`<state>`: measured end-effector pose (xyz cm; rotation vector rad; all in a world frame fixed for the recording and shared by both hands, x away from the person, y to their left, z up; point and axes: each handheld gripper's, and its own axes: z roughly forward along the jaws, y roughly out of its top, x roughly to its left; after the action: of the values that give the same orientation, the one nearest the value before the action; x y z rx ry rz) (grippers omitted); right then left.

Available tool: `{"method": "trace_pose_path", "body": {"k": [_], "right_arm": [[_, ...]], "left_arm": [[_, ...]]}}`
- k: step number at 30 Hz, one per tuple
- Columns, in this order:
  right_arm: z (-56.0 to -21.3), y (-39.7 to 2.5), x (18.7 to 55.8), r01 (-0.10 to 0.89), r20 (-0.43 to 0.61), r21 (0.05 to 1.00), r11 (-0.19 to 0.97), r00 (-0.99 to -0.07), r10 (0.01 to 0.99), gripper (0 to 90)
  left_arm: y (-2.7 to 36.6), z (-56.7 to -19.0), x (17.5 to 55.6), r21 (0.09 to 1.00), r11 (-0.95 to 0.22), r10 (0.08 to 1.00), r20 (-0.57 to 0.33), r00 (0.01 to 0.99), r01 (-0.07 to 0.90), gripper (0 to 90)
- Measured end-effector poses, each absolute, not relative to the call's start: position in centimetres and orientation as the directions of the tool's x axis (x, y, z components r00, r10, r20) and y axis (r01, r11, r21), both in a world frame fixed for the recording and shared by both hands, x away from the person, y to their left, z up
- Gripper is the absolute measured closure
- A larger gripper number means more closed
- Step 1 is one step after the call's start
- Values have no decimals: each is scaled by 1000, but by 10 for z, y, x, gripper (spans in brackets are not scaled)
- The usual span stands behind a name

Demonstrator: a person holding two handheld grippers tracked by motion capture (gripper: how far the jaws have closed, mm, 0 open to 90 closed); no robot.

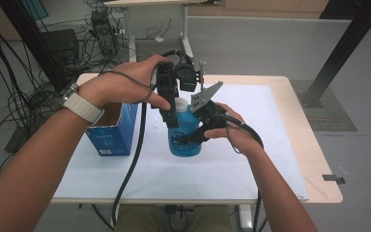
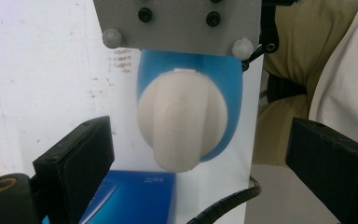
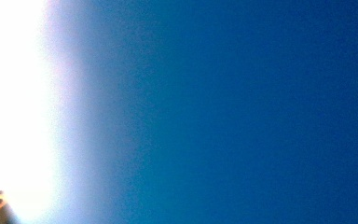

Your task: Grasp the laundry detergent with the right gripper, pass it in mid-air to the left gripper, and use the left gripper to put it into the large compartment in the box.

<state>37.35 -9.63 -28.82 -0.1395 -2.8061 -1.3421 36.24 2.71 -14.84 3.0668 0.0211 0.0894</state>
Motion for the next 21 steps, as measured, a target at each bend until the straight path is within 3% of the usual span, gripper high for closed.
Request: {"method": "trace_pose_path", "body": {"k": [21], "right_arm": [[-287,-96,374,93,64,776,623,-996,68,436]], "left_arm": [[27,-149,363,80,-997,14,57,998,9,82]]}}
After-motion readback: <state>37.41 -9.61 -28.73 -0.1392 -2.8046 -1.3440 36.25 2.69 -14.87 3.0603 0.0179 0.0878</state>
